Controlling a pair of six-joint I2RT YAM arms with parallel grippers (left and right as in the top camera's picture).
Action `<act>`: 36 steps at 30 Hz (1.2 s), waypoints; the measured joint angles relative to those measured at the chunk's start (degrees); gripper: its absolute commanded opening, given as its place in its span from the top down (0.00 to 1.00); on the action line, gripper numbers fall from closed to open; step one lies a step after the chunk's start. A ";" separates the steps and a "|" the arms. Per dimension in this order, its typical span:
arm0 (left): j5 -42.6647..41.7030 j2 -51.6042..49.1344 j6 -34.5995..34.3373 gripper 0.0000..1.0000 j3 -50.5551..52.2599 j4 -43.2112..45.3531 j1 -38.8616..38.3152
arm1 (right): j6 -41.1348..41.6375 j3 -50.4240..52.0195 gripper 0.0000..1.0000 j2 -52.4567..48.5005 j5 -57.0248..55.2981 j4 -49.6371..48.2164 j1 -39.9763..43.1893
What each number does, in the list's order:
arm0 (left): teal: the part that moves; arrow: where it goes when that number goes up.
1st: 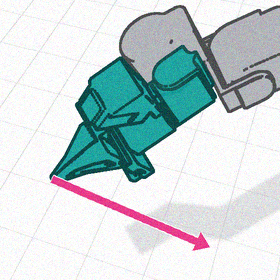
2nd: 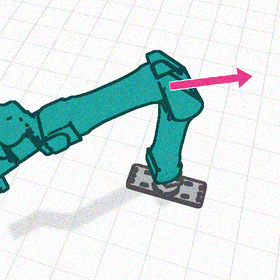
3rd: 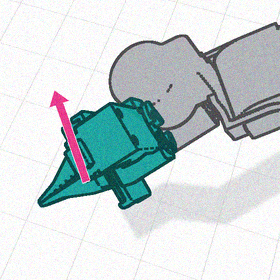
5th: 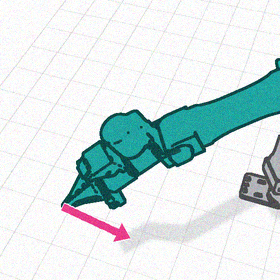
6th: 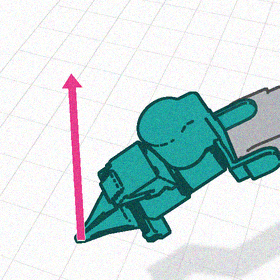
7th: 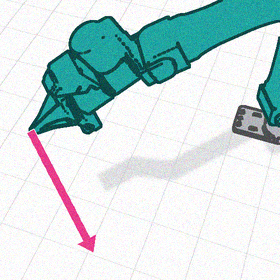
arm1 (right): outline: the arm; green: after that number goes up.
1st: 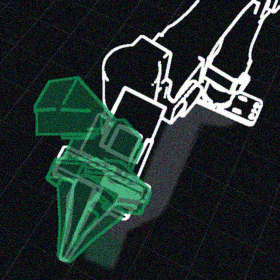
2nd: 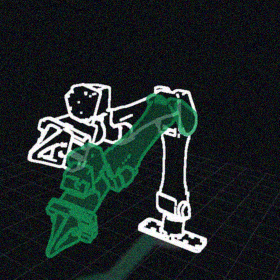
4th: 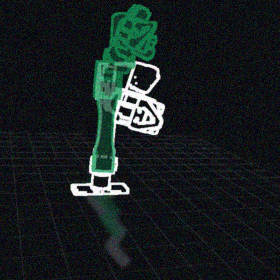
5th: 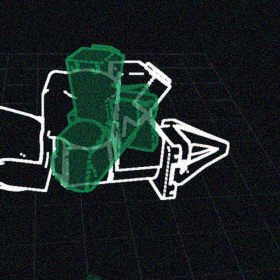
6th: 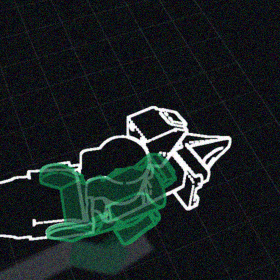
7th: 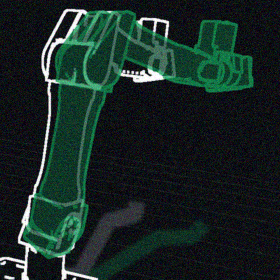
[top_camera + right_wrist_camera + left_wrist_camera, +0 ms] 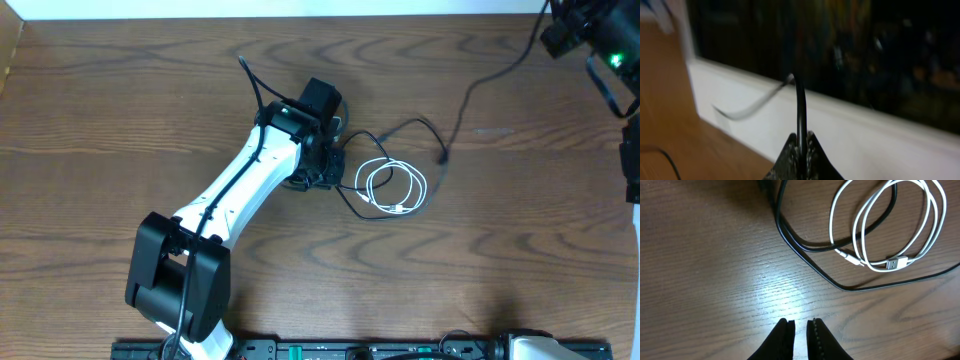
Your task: Untangle cables
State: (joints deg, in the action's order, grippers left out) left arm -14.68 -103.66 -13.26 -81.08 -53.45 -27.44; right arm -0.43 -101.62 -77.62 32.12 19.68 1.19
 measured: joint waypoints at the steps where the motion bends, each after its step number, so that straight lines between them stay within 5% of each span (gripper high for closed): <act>1: 0.02 0.00 0.00 0.85 0.00 0.04 0.02 | 2.40 0.00 0.99 0.00 1.60 -2.93 0.00; 14: 0.00 0.00 0.00 0.85 0.00 0.07 0.02 | 9.18 0.00 0.99 0.09 -1.44 -1.40 0.09; 29: 1.20 0.00 0.07 0.92 0.00 0.04 0.00 | 14.21 0.00 0.99 0.09 -24.48 -10.91 8.37; 36: 3.02 0.00 -0.55 0.92 0.00 0.02 0.39 | 17.25 -0.07 0.99 0.63 -32.81 -3.89 10.12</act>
State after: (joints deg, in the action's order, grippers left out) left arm -11.66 -103.66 -13.80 -81.08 -53.43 -27.05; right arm 16.82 -101.69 -76.99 -0.69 15.79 11.31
